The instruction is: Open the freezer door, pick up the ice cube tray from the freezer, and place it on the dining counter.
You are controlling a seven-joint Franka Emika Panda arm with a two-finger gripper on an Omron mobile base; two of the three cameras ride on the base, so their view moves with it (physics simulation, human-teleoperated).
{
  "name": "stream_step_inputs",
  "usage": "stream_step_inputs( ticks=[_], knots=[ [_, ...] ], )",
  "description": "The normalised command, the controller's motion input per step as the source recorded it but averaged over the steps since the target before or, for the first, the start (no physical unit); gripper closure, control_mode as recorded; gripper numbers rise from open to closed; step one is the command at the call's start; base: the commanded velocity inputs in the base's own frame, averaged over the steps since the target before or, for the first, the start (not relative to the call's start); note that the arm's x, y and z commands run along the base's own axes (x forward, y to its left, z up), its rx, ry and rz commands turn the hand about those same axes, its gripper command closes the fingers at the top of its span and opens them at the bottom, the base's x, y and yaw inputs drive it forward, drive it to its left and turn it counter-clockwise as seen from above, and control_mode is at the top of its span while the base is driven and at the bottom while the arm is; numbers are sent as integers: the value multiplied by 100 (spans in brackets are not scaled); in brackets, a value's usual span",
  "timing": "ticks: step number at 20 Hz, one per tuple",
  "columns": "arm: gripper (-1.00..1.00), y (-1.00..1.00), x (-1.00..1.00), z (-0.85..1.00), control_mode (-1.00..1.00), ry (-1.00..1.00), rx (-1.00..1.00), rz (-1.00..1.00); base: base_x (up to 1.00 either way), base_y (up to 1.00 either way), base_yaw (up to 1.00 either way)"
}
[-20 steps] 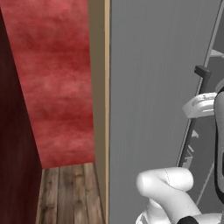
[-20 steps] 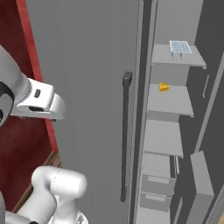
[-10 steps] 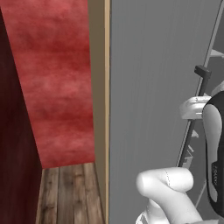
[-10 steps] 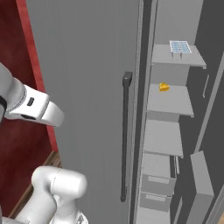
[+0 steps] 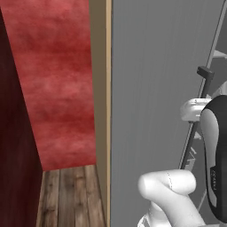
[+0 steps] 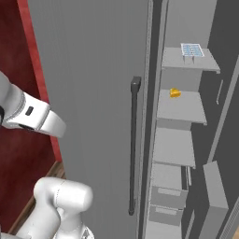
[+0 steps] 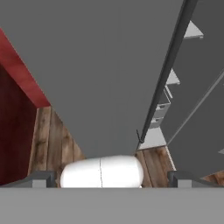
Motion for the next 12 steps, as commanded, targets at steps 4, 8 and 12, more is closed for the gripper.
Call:
stream_step_inputs(
  ticks=[4, 8, 12],
  knots=[
    [-100, 3, 0, 0, -100, 0, 0, 0, 0, 0, 0],
    [-100, 0, 0, 0, 100, 0, 0, 0, 0, -11, 0],
    [-100, 0, 0, 0, 100, 0, 0, 0, 1, -58, 0]
  ],
)
